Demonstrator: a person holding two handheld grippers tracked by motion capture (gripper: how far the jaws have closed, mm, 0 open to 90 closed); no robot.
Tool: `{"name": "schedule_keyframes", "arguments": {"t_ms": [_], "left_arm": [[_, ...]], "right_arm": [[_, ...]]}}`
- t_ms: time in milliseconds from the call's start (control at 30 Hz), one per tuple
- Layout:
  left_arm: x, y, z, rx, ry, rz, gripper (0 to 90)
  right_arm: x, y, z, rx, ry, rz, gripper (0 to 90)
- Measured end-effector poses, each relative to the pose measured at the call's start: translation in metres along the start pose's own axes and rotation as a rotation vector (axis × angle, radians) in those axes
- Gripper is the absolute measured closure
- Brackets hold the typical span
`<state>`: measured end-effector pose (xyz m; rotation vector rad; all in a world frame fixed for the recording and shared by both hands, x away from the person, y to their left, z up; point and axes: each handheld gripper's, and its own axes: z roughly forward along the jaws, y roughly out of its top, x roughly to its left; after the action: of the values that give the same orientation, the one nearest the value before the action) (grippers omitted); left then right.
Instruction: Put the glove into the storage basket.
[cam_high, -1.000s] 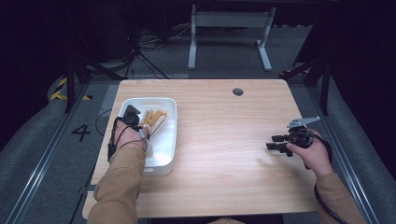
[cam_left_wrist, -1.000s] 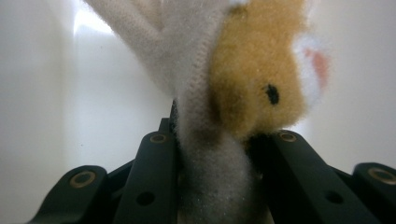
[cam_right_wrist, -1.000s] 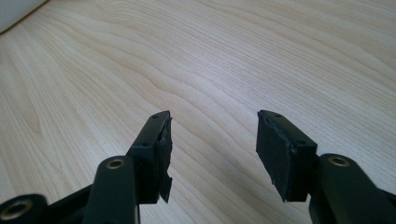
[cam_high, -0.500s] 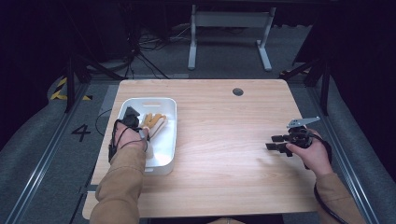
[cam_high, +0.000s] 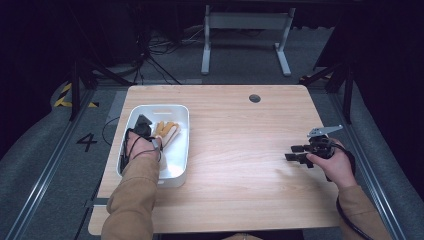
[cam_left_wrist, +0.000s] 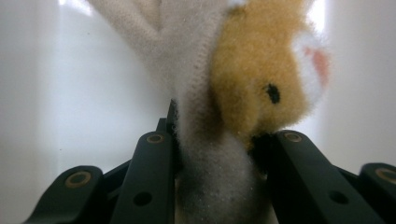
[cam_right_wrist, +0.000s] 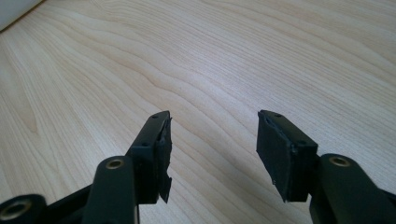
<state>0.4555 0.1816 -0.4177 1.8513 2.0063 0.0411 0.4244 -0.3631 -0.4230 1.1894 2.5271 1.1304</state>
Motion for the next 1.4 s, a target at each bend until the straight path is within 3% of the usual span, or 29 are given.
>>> {"name": "schedule_keyframes", "arguments": {"t_ms": [133,233,333,400,500,600,867,1200,1400], "left_arm": [[-0.002,0.000,0.002,0.001,-0.005,-0.015,65.4],[-0.002,0.000,0.003,0.013,0.006,0.001,58.0],[-0.004,-0.001,0.005,-0.013,0.017,0.012,50.4],[-0.005,-0.001,0.005,-0.005,0.031,0.021,41.6],[-0.010,-0.001,0.006,-0.007,0.086,0.037,26.8],[-0.012,-0.001,0.004,-0.013,0.093,0.043,23.5],[-0.016,-0.001,0.001,-0.004,0.093,0.048,23.6],[-0.015,-0.002,-0.009,-0.026,0.090,0.094,24.1],[-0.018,-0.003,-0.023,-0.056,0.093,0.127,25.3]], "right_arm": [[0.001,0.000,0.001,0.001,0.001,-0.001,45.7],[0.000,0.000,0.001,0.001,0.001,0.000,45.7],[0.000,0.000,0.001,0.001,0.003,0.000,45.7],[0.001,0.000,0.001,0.001,0.006,-0.001,45.6],[0.001,0.000,0.002,-0.001,0.006,-0.002,45.3],[0.001,0.000,0.001,-0.003,0.004,-0.003,45.0],[0.000,-0.001,0.002,-0.001,0.003,-0.002,44.4],[-0.001,-0.001,0.001,-0.009,0.003,0.001,44.1],[-0.001,0.000,0.000,-0.010,0.000,0.000,44.0]]}}
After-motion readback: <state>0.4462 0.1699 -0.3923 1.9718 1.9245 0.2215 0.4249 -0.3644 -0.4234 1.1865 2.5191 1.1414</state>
